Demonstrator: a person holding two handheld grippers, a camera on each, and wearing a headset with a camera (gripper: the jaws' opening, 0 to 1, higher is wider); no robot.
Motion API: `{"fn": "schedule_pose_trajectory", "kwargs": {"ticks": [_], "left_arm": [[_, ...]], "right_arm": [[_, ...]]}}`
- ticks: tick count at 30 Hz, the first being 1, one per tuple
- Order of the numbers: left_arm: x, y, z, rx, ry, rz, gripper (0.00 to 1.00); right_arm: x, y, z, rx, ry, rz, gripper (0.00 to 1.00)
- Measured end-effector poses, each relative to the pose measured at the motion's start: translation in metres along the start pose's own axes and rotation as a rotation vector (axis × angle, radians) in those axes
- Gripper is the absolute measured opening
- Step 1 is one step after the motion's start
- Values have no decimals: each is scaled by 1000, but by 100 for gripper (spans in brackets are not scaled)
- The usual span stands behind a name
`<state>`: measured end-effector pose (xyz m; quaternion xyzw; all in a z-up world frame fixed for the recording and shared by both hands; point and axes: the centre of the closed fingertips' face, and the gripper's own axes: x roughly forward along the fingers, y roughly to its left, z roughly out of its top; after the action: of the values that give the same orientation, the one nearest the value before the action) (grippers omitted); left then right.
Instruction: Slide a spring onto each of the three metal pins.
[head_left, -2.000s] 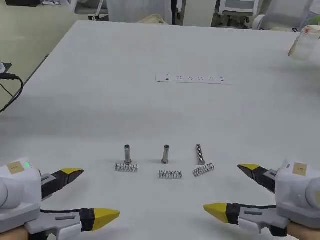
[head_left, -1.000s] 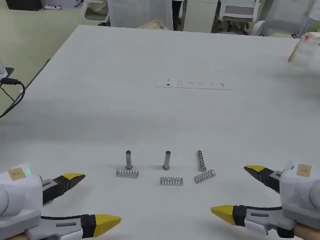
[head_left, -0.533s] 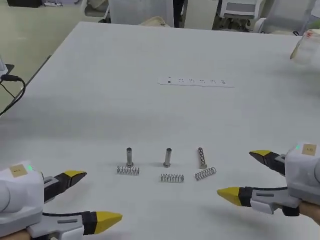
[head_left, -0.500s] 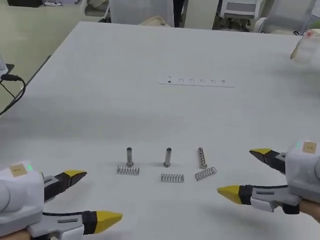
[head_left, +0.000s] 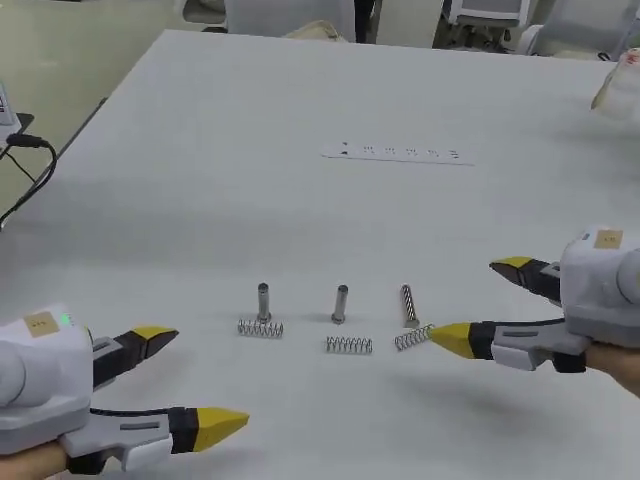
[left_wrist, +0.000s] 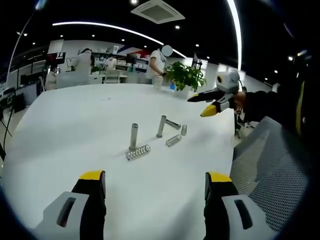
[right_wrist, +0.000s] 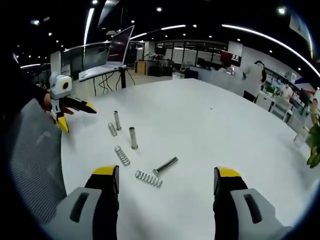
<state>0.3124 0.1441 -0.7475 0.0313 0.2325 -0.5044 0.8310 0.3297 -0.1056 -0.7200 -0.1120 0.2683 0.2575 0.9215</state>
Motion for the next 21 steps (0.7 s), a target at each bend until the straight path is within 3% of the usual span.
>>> {"fn": "schedule_pose_trajectory", "kwargs": {"ticks": [9, 21], "left_arm": [[0, 0, -1, -1, 3, 0, 78], [0, -1, -1, 2, 6, -3, 77]], "right_arm": [[10, -12, 0, 45, 47, -15, 69], [26, -13, 6, 76, 85, -18, 60]]}}
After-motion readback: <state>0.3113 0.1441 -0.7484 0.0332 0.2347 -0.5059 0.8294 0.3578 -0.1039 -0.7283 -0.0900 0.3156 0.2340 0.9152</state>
